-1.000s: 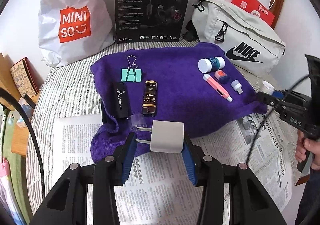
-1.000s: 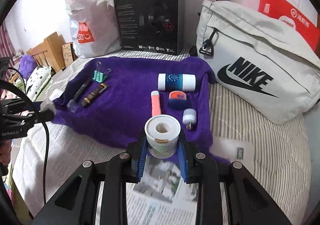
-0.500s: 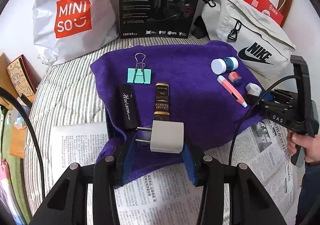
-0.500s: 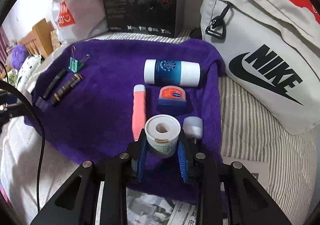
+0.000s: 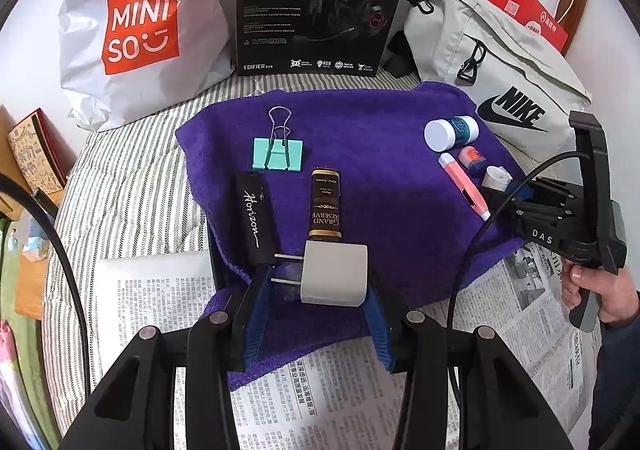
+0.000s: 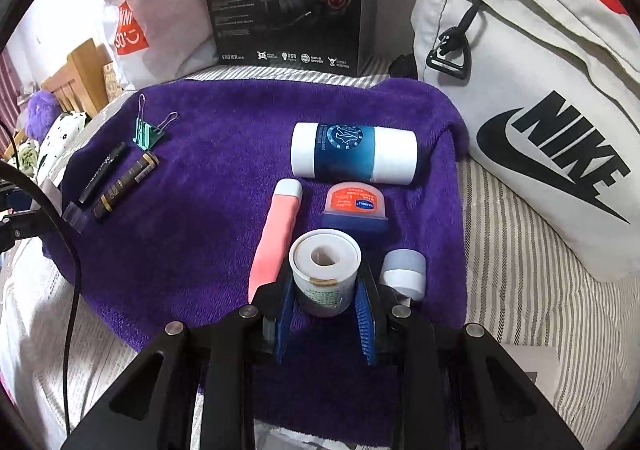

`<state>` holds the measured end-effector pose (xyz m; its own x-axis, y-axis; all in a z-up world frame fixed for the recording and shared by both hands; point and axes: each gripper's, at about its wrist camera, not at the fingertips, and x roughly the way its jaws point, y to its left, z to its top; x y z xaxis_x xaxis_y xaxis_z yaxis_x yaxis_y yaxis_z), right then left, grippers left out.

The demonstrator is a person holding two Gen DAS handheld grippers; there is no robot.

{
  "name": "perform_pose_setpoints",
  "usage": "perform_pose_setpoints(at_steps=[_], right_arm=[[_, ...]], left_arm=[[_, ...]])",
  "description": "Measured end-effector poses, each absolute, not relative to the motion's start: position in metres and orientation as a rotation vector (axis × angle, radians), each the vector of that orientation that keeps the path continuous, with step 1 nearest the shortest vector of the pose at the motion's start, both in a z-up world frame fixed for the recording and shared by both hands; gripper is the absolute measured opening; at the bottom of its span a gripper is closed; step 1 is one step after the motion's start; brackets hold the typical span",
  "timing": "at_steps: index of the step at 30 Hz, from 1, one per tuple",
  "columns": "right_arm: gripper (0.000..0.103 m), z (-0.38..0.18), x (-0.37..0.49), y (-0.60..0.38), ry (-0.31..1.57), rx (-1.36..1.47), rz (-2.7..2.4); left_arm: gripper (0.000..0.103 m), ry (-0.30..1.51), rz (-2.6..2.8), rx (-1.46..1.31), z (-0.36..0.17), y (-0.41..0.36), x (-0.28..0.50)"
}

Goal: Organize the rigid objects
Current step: 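Lower the tape roll beside the tin with the right tool while the left tool carries the plug, then lower the plug beside the clip and open the left tool while the right tool opens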

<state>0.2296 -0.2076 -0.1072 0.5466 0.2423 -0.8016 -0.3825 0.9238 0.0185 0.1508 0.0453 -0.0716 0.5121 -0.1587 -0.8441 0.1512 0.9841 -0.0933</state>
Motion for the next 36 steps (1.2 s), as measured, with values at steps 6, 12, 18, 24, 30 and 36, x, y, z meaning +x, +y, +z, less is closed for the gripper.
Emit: perform_pose_setpoints(at_steps=[6, 12, 18, 24, 30, 36], right_arm=[[0.029, -0.107, 0.227, -0.208, 0.910, -0.170, 0.381], [0.033, -0.106, 0.222, -0.212, 0.919, -0.164, 0.400], [0.043, -0.105, 0.216, -0.212, 0.934, -0.168, 0.389], [0.046, -0.097, 0.209, -0.220, 0.955, -0.141, 0.385], [0.051, -0.089, 0.198, -0.233, 0.935, -0.096, 0.389], [0.051, -0.084, 0.190, -0.240, 0.913, -0.079, 0.375]], left_arm=[[0.042, 1.017, -0.191, -0.010, -0.072, 0.046, 0.151], [0.042, 1.022, -0.193, -0.007, -0.073, 0.044, 0.150], [0.042, 1.026, -0.193, -0.015, -0.076, 0.045, 0.147], [0.042, 1.021, -0.206, -0.012, -0.072, 0.041, 0.149], [0.042, 1.023, -0.216, 0.020, -0.077, 0.027, 0.166], [0.042, 1.032, -0.242, 0.030, -0.083, 0.013, 0.189]])
